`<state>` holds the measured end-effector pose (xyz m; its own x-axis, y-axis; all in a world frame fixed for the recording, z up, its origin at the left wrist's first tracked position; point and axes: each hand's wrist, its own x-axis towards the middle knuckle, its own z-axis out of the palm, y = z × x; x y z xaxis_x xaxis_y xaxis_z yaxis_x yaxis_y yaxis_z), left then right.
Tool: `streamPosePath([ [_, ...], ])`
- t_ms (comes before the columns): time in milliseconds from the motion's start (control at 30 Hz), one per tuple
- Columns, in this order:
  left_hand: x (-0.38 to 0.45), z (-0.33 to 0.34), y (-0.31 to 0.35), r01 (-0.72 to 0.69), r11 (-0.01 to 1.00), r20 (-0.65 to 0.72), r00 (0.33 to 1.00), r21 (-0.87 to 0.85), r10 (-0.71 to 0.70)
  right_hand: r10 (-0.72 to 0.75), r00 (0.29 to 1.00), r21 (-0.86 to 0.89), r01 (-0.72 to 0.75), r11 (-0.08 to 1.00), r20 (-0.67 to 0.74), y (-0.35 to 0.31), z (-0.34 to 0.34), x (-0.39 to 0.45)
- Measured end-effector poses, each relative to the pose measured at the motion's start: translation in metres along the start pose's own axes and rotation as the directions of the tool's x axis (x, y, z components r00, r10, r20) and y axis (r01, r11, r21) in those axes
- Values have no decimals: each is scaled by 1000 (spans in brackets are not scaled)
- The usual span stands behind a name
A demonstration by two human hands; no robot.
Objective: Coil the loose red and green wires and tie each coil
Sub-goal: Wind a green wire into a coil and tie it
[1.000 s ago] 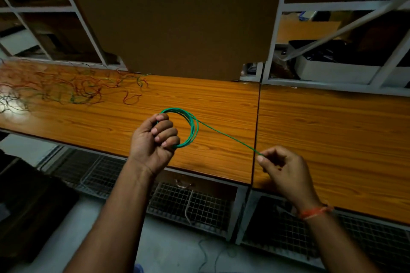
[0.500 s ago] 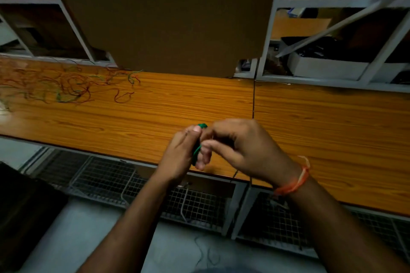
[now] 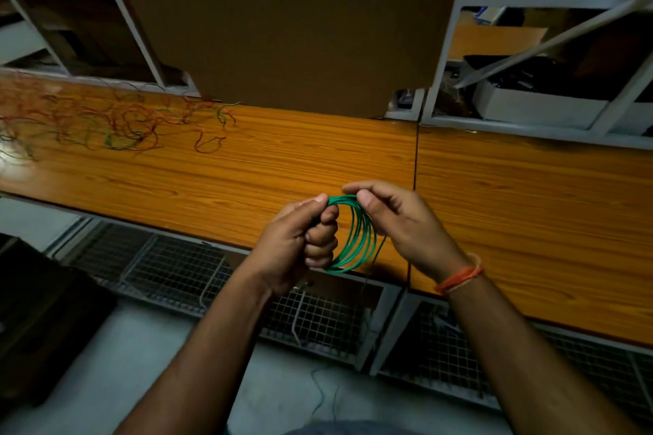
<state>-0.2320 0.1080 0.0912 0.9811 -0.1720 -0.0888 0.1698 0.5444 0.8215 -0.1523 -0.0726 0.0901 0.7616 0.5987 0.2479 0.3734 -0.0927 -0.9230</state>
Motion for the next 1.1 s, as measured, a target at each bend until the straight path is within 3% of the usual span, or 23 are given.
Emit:
streamPosePath([
  [67, 1, 0, -1, 5, 999, 6, 1000, -31, -5, 47, 998, 41, -48, 998, 40, 5, 10, -8],
  [233, 3, 2, -7, 106, 980, 90, 992, -167, -92, 61, 994, 163, -45, 986, -96, 9, 30, -10],
  [333, 4, 3, -8, 142, 964, 132, 985, -225, -115, 75, 993, 183, -57, 981, -94, 10, 32, -9],
  [533, 3, -17, 5, 44, 878, 140, 990, -477, 26, 178, 983, 282, -162, 946, -33, 30, 17, -24],
  [633, -3, -39, 21, -41, 826, 93, 989, -562, 113, 230, 969, 224, -205, 953, -91, 55, 6, -42],
  [733, -10, -56, 32, -120, 780, 21, 986, -615, 168, 302, 914, 195, -255, 947, -272, 74, 5, -60],
  [800, -11, -59, 32, -181, 780, -54, 981, -598, 186, 286, 876, 34, -297, 954, -389, 83, 8, -70],
  [867, -12, -56, 30, -237, 789, -129, 971, -566, 199, 167, 883, -229, -290, 929, -439, 84, 13, -78],
  [933, -11, -49, 29, -297, 808, -217, 953, -508, 214, 53, 927, -401, -211, 891, -371, 77, 19, -82],
  [1000, -9, -40, 29, -351, 840, -300, 924, -415, 238, -34, 976, -503, -82, 861, -217, 68, 23, -82],
  [1100, -6, -29, 26, -381, 918, -388, 867, -108, 314, -80, 996, -504, 82, 860, 25, 43, 27, -76],
])
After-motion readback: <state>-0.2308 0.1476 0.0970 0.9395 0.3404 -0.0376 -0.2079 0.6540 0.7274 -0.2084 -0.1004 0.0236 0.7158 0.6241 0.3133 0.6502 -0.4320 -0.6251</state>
